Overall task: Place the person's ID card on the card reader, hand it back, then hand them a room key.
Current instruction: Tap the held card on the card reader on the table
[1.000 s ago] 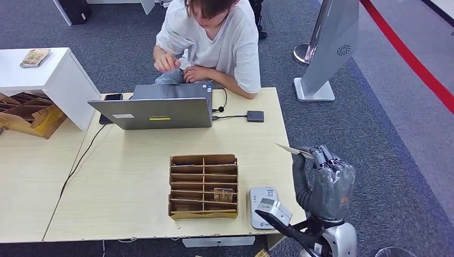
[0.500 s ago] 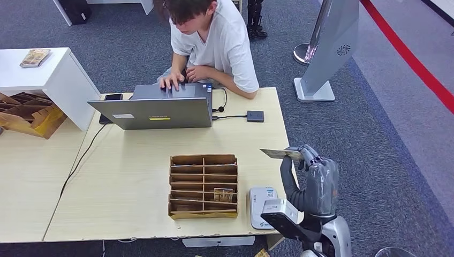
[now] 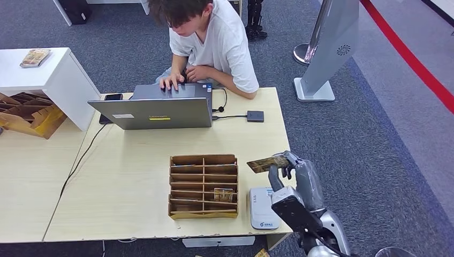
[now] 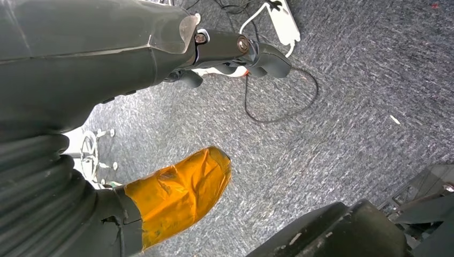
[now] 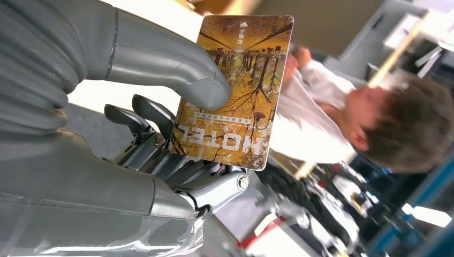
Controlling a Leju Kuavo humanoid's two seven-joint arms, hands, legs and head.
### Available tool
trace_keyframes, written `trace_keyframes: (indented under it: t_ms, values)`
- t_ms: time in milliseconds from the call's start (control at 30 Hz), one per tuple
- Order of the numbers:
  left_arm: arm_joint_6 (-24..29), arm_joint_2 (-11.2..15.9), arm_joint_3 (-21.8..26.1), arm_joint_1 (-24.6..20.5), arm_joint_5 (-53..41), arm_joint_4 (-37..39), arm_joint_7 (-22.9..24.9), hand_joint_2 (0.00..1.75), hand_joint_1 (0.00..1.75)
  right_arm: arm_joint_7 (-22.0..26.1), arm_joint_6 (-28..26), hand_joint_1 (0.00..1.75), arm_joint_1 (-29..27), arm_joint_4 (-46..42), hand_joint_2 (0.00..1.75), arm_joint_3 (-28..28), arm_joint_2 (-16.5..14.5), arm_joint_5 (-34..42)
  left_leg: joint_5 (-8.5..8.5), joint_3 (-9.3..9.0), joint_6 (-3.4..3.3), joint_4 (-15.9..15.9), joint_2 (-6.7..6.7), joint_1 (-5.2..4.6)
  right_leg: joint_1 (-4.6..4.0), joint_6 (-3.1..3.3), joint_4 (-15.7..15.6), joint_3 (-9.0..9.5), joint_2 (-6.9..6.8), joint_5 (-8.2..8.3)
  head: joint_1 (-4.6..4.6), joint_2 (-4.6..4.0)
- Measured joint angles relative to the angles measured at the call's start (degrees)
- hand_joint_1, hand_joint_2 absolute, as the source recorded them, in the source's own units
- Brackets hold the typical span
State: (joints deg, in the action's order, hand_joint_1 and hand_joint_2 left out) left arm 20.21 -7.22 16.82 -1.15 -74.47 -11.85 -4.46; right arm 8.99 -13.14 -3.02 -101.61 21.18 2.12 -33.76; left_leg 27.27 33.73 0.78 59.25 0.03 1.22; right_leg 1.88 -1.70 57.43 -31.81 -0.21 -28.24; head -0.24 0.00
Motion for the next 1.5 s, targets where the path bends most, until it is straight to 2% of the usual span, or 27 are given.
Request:
trace_keyframes:
  t_ms: [200, 467, 1100, 1500]
  values:
    - [-0.1, 0.0, 0.0, 0.0, -0.1, 0.0, 0.0, 1.75, 0.00, -1.5, 3.8, 1.75, 0.0, 2.1, 1.75, -0.9, 0.0, 2.7, 0.00, 0.00, 0.00, 0.0, 0.00, 0.00, 0.00, 0.00, 0.0, 0.00, 0.00, 0.00, -0.02, 0.00]
    - [0.0, 0.1, 0.0, 0.0, 0.0, 0.0, 0.0, 1.75, 0.00, -6.3, 7.4, 1.75, -0.1, 4.5, 1.75, -1.5, 0.0, 3.1, 0.00, 0.00, 0.00, 0.0, 0.00, 0.00, 0.00, 0.00, 0.0, 0.00, 0.00, 0.00, -0.02, 0.00]
    - [0.2, 0.2, 0.1, 0.2, 0.1, 0.0, 0.0, 1.75, 0.00, -10.8, 11.9, 1.75, 0.0, 9.0, 1.75, -1.5, 0.0, 4.0, 0.00, 0.00, 0.00, 0.0, 0.00, 0.00, 0.00, 0.00, 0.0, 0.00, 0.00, 0.00, -0.01, 0.00]
    - [0.2, 0.3, 0.1, 0.4, 0.1, 0.0, 0.0, 1.75, 0.00, -11.2, 12.1, 1.75, 0.0, 10.6, 1.75, -1.5, 0.0, 4.2, 0.00, 0.00, 0.00, 0.0, 0.00, 0.00, 0.00, 0.00, 0.0, 0.00, 0.00, 0.00, -0.01, 0.00]
